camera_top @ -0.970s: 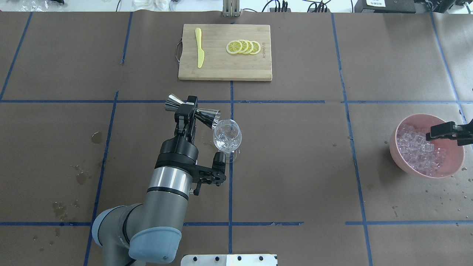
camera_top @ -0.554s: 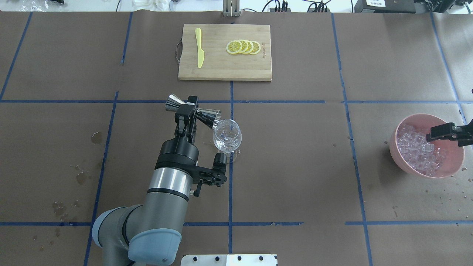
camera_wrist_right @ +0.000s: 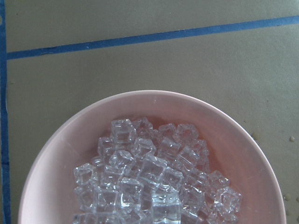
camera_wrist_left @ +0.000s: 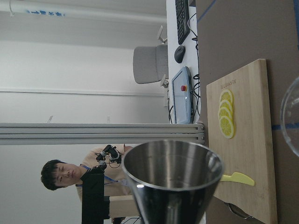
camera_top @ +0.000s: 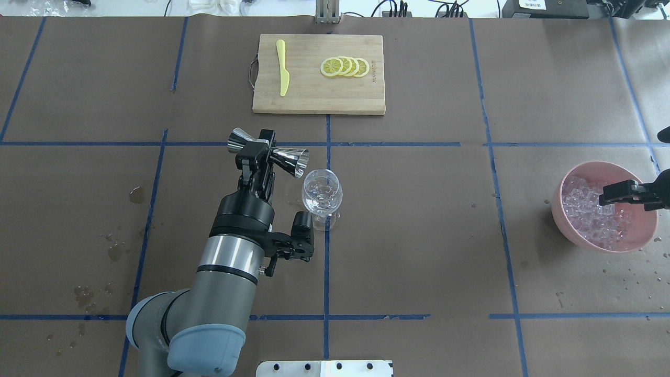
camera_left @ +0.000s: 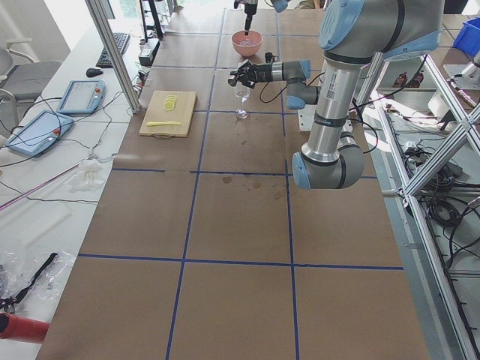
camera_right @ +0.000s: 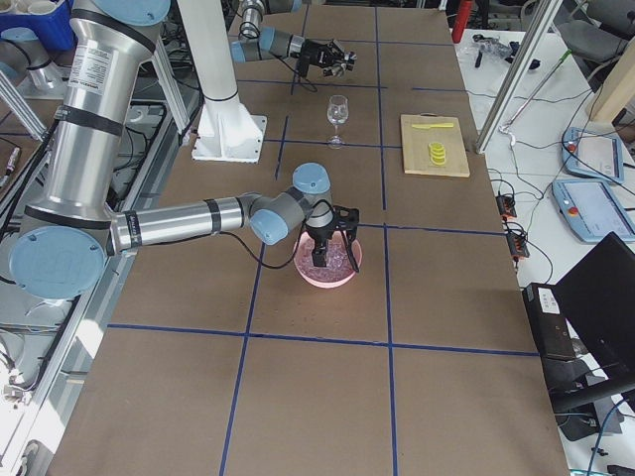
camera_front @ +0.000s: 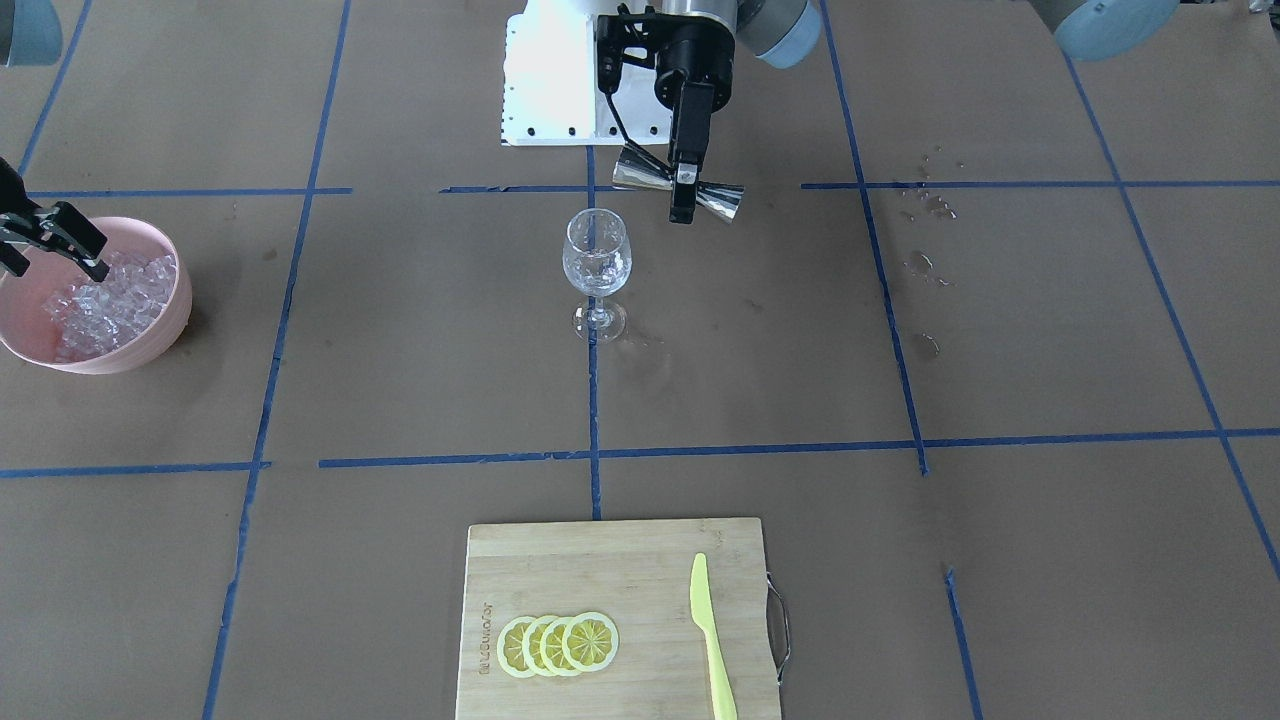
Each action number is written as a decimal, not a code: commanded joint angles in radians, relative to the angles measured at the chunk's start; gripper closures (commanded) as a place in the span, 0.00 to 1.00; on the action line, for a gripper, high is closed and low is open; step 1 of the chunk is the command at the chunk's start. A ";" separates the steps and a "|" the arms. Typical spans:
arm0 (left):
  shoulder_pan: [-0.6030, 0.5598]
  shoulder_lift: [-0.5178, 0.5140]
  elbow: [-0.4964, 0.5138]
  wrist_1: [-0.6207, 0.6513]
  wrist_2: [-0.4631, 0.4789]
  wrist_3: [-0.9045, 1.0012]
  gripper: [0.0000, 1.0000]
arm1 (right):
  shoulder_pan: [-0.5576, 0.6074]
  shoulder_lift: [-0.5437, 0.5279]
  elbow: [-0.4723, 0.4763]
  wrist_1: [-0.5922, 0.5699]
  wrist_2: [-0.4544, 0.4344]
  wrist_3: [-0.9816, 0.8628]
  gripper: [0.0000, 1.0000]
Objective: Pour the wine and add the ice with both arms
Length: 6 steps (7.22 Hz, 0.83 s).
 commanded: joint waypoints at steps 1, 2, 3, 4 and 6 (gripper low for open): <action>-0.003 0.039 -0.015 -0.052 0.026 0.000 1.00 | -0.021 0.003 -0.018 0.000 -0.019 0.004 0.01; -0.006 0.071 -0.016 -0.092 0.031 0.000 1.00 | -0.032 0.009 -0.026 0.000 -0.018 0.004 0.02; -0.008 0.077 -0.016 -0.117 0.040 0.000 1.00 | -0.034 0.011 -0.029 0.000 -0.018 0.005 0.10; -0.009 0.097 -0.018 -0.126 0.042 -0.002 1.00 | -0.037 0.017 -0.034 -0.002 -0.018 0.007 0.23; -0.012 0.169 -0.016 -0.243 0.048 0.000 1.00 | -0.037 0.053 -0.064 -0.002 -0.016 0.007 0.34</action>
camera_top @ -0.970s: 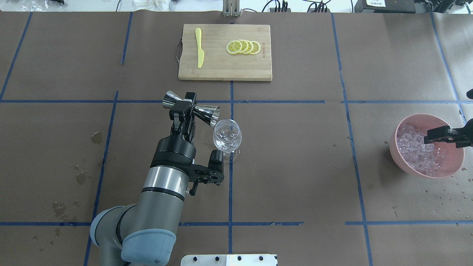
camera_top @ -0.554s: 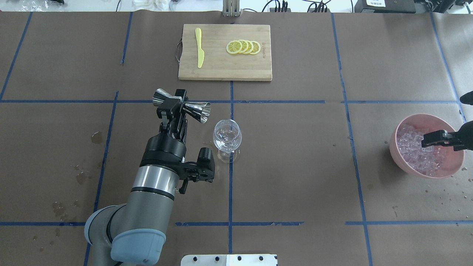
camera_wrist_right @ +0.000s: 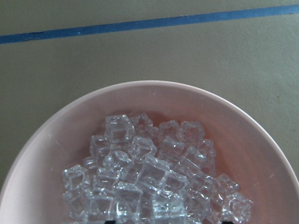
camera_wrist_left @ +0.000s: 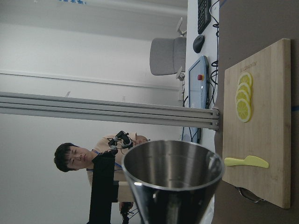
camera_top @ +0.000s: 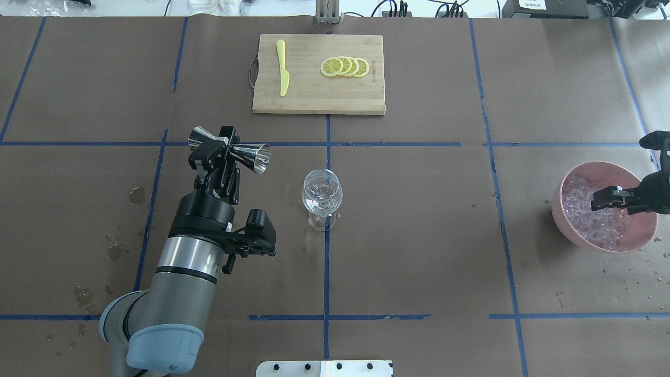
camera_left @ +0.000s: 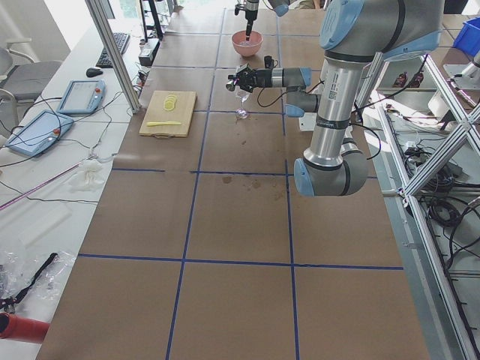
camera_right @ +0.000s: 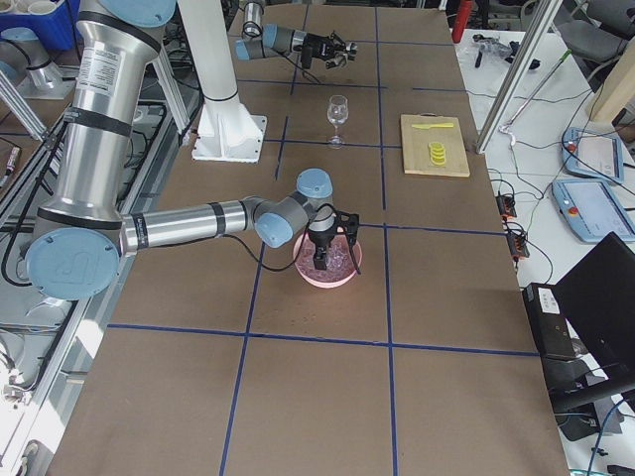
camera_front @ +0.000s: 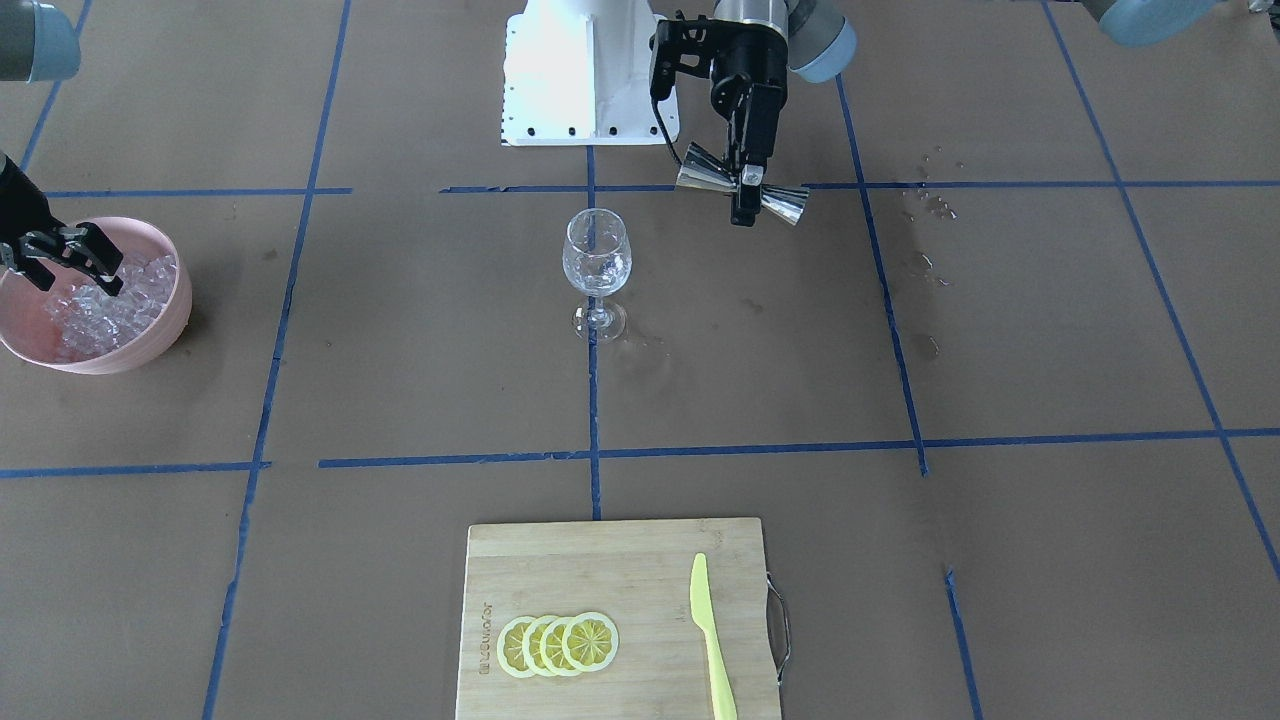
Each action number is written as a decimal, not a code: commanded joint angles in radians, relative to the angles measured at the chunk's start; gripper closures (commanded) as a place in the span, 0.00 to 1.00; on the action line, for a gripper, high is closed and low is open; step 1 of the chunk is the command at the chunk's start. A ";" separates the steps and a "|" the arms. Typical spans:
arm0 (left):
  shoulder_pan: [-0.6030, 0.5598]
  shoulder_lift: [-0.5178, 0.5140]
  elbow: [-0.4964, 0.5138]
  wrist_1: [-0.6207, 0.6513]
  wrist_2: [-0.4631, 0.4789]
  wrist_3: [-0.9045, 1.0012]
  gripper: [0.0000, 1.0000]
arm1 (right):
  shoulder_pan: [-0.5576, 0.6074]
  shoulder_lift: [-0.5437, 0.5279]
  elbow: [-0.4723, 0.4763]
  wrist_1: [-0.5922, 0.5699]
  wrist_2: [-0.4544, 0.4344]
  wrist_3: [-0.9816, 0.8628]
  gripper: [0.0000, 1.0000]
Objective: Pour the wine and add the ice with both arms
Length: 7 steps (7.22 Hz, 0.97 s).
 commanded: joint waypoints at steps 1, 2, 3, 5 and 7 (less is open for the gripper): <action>-0.003 0.076 0.001 -0.118 0.003 -0.001 1.00 | -0.001 0.016 -0.020 0.000 -0.001 0.000 0.37; -0.003 0.104 0.001 -0.158 0.005 0.000 1.00 | -0.001 0.015 -0.021 0.000 -0.003 0.000 0.42; -0.004 0.132 0.002 -0.180 0.005 -0.001 1.00 | -0.001 0.015 -0.021 0.000 -0.003 0.000 0.45; -0.004 0.149 0.004 -0.191 0.017 -0.001 1.00 | -0.002 0.010 -0.021 0.000 0.002 0.000 0.59; -0.006 0.193 0.005 -0.249 0.017 0.000 1.00 | -0.005 0.009 -0.021 -0.002 0.001 -0.001 0.76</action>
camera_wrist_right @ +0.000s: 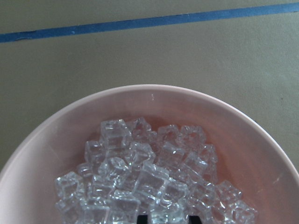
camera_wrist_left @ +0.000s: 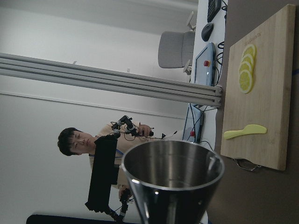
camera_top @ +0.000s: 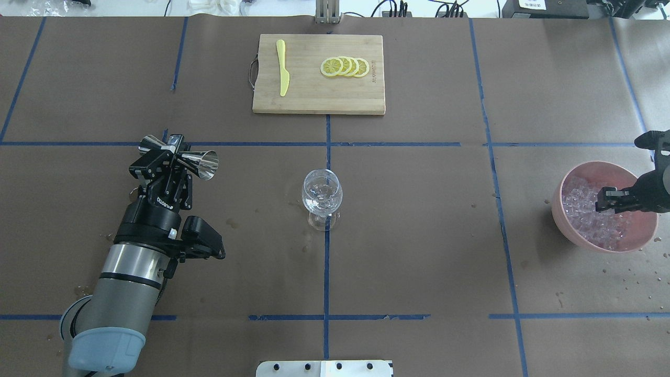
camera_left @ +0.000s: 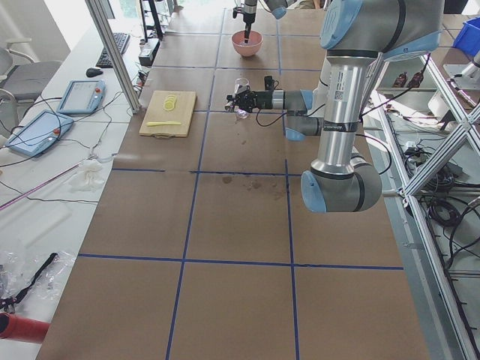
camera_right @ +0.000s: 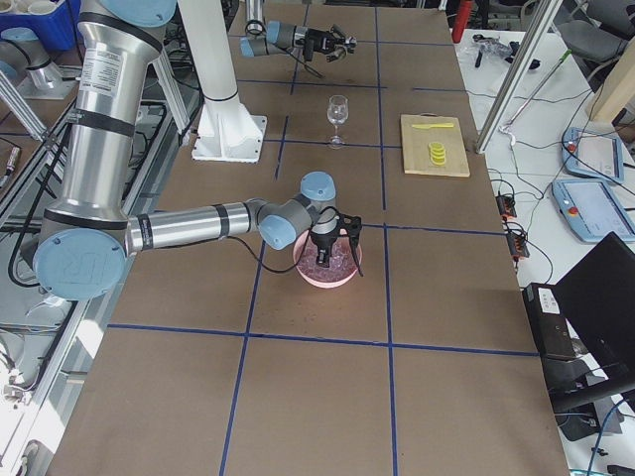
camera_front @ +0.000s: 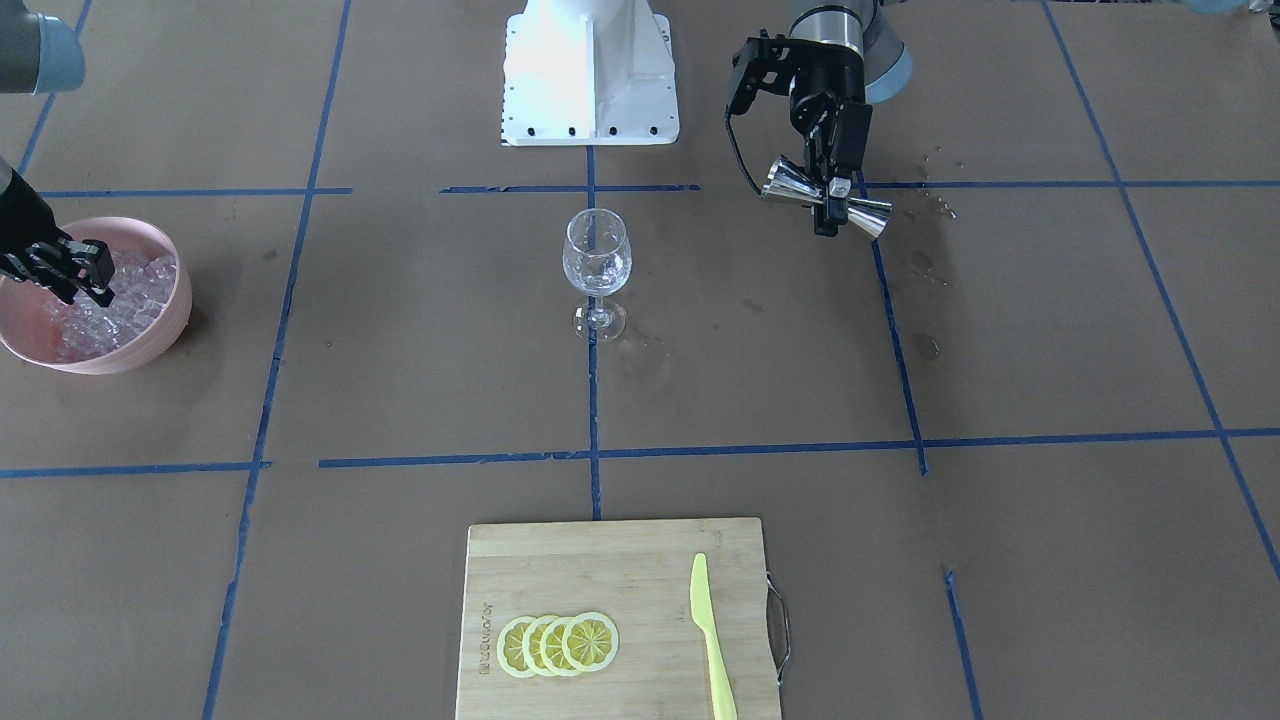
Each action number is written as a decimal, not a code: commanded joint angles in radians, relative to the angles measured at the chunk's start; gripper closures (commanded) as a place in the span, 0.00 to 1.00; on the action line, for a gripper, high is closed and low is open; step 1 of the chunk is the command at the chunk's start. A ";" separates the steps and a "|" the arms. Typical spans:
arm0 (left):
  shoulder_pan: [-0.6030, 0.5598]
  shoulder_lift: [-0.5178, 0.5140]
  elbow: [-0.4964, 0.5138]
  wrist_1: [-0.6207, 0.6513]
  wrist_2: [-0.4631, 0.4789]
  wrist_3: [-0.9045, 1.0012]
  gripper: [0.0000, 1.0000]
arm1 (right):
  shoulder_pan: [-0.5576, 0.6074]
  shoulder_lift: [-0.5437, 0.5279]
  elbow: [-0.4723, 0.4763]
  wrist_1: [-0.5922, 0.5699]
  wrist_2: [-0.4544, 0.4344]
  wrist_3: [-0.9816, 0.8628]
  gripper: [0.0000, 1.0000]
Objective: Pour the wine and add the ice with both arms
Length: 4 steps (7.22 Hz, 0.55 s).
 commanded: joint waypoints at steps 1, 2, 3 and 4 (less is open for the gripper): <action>-0.004 0.038 0.002 -0.049 0.001 -0.001 1.00 | -0.006 -0.003 0.001 -0.001 0.000 -0.001 0.81; -0.005 0.047 0.002 -0.053 0.001 -0.001 1.00 | -0.006 -0.004 0.001 -0.002 0.000 -0.001 0.99; -0.007 0.049 0.002 -0.067 0.003 -0.006 1.00 | -0.002 -0.006 0.011 -0.002 0.000 -0.003 1.00; -0.008 0.061 0.002 -0.070 0.003 -0.054 1.00 | 0.003 -0.009 0.045 -0.008 0.003 -0.003 1.00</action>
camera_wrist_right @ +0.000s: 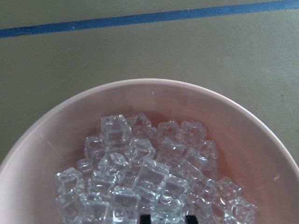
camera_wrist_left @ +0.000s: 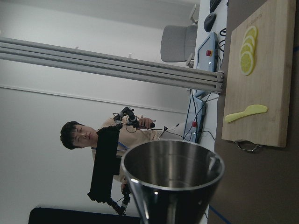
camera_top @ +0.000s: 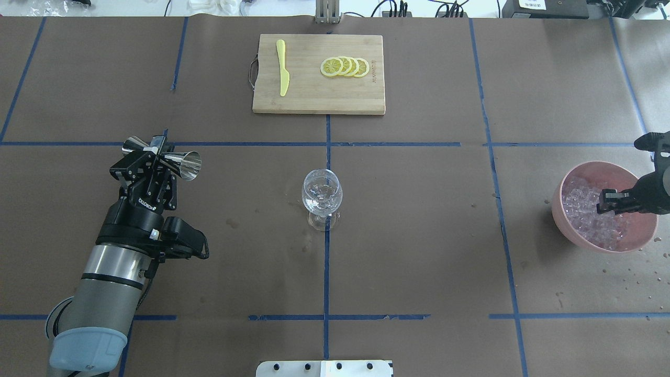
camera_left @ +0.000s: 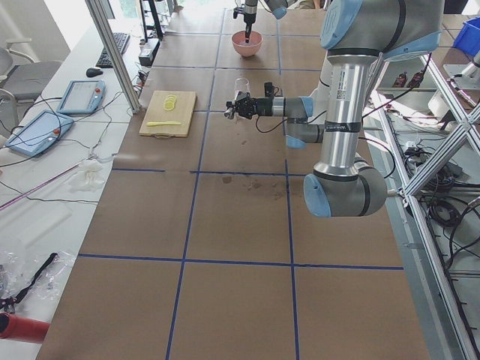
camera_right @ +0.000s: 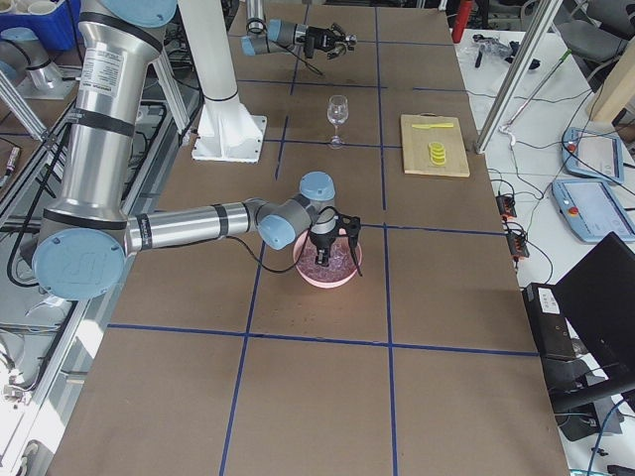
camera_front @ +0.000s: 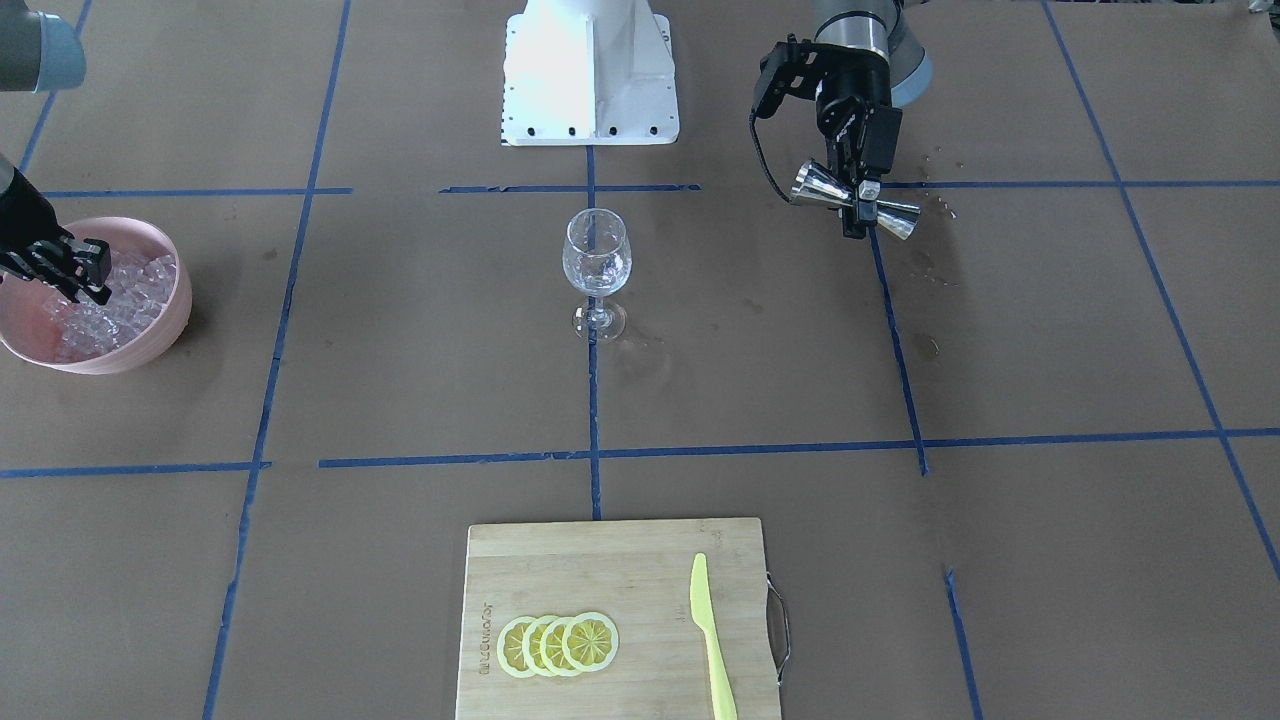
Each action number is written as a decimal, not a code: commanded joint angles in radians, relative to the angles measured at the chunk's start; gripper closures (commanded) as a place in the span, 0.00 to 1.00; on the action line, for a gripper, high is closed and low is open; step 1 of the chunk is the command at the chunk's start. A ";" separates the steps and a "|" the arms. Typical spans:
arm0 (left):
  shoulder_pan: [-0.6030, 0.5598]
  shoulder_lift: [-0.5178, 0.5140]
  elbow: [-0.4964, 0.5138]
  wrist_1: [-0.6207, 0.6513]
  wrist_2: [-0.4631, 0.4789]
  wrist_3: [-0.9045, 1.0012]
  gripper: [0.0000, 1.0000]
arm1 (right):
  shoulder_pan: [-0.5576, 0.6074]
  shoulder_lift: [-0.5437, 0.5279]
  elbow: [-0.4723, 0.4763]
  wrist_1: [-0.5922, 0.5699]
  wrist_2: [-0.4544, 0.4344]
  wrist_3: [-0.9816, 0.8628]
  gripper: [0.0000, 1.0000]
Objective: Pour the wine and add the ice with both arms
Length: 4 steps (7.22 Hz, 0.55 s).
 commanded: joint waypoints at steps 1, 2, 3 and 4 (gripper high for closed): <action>-0.002 0.027 0.002 -0.008 -0.001 -0.136 1.00 | 0.012 -0.014 0.062 -0.009 0.008 -0.002 1.00; -0.002 0.030 0.008 -0.008 -0.001 -0.206 1.00 | 0.035 -0.015 0.083 -0.009 0.011 -0.002 1.00; 0.000 0.034 0.017 -0.008 -0.001 -0.325 1.00 | 0.048 -0.015 0.102 -0.009 0.013 -0.002 1.00; 0.000 0.044 0.047 -0.007 -0.003 -0.491 1.00 | 0.057 -0.014 0.132 -0.009 0.018 -0.002 1.00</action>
